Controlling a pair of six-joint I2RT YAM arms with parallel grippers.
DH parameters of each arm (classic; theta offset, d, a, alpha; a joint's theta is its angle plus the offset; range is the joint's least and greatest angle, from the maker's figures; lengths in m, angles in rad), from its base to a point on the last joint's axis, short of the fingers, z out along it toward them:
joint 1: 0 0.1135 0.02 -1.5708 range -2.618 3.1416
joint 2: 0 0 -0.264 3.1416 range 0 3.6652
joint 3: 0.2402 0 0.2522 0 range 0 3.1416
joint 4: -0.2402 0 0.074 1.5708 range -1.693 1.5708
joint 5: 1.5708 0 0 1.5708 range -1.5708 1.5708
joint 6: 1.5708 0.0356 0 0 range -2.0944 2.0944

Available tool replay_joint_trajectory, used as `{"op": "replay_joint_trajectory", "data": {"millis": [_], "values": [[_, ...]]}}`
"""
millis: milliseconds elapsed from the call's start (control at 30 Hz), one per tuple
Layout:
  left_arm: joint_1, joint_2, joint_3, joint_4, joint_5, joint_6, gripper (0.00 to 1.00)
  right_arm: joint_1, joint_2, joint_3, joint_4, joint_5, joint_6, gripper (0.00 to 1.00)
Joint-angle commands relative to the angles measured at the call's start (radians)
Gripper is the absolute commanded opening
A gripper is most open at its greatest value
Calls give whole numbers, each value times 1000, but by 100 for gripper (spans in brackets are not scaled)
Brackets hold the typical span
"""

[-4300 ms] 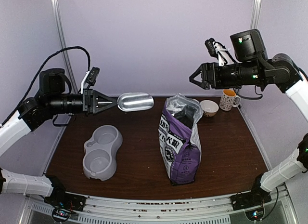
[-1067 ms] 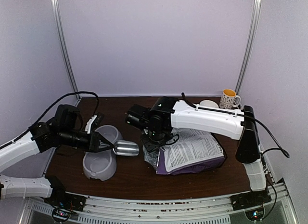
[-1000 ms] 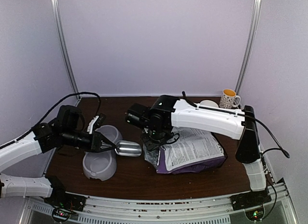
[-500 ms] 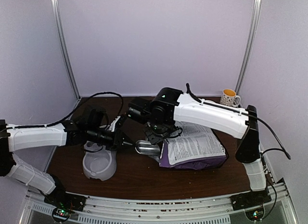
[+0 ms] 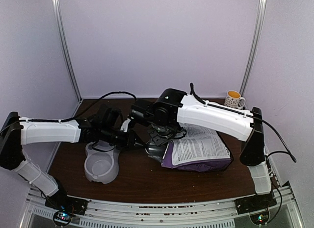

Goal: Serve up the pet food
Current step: Insert the pet food into the pet food bag.

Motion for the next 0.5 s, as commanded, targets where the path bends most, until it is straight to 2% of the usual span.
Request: {"op": "replay_joint_trajectory", "data": {"millis": [0, 300, 467], "values": [[-22, 43, 44, -63, -114, 31, 0, -5, -11, 22, -21, 92, -15, 0], [-49, 98, 84, -112, -212, 34, 0, -5, -13, -33, 49, 52, -27, 0], [-54, 134, 96, -116, -222, 35, 0, -5, -13, -60, 88, 39, -27, 0]]}}
